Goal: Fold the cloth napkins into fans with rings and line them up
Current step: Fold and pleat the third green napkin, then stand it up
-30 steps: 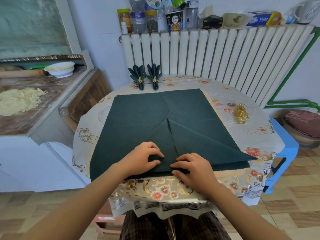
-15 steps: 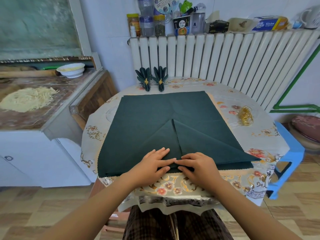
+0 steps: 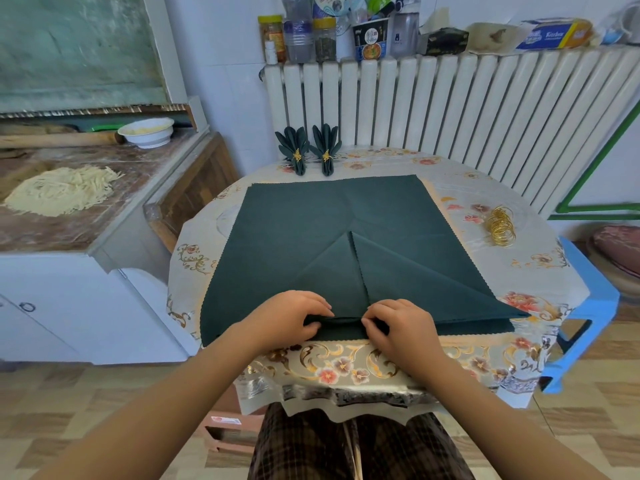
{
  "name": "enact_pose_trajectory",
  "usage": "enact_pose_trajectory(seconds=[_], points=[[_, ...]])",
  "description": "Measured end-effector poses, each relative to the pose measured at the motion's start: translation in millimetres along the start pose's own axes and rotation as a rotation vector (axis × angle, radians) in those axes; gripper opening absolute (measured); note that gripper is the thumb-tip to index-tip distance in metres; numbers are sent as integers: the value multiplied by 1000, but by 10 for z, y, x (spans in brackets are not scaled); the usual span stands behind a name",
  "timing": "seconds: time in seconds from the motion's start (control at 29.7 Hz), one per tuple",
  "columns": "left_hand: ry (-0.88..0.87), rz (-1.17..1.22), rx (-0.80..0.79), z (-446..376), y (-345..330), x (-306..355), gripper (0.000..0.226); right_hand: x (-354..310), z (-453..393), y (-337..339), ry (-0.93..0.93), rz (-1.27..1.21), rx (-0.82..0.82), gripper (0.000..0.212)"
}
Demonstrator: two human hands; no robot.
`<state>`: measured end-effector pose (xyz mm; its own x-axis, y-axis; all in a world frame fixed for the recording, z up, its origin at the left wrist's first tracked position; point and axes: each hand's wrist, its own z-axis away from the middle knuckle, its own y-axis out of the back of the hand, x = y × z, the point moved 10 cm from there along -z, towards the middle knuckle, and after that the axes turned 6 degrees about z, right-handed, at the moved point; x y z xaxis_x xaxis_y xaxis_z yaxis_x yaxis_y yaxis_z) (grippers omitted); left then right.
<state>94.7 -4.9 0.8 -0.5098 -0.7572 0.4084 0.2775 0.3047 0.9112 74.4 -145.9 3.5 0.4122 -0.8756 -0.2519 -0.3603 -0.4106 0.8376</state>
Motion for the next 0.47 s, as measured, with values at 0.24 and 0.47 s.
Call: enact_pose_trajectory(seconds=[0.24,0.47], points=[[245,-313,-233,-53,459,-390,51,-36,9,16,-82,57,22,10],[292,69,25,-601,1311,-517,18,2,-20,30,-174,121,95,27]])
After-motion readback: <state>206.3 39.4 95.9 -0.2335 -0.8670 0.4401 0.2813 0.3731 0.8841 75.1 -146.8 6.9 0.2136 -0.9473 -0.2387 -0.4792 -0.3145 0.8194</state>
